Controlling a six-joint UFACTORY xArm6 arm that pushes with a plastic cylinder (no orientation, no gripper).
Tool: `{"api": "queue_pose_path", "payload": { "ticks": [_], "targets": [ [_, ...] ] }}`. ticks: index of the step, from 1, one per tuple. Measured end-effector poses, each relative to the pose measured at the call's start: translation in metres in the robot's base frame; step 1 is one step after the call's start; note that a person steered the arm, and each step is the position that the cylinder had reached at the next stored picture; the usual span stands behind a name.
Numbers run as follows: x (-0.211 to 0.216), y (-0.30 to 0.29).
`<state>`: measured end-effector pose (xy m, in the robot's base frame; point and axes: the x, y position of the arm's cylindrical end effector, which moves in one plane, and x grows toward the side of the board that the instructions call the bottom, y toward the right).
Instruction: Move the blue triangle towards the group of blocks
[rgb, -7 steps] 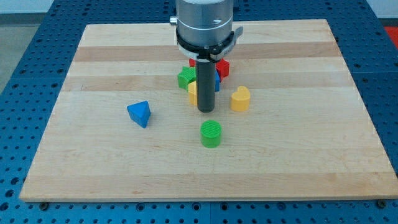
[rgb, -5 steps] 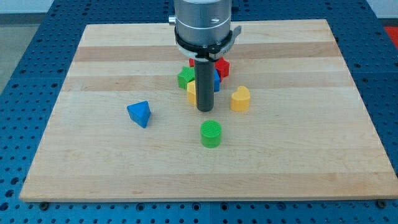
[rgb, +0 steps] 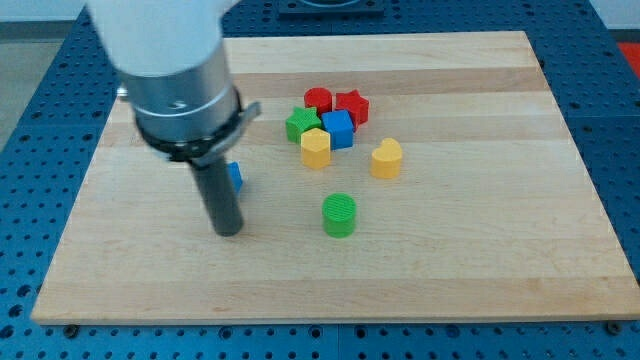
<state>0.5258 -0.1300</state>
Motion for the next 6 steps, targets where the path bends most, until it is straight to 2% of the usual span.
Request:
{"api": "queue_pose_path", "payload": {
  "ticks": [2, 6],
  "targets": [
    [-0.036, -0.018],
    [-0.06, -0.008]
  ]
}}
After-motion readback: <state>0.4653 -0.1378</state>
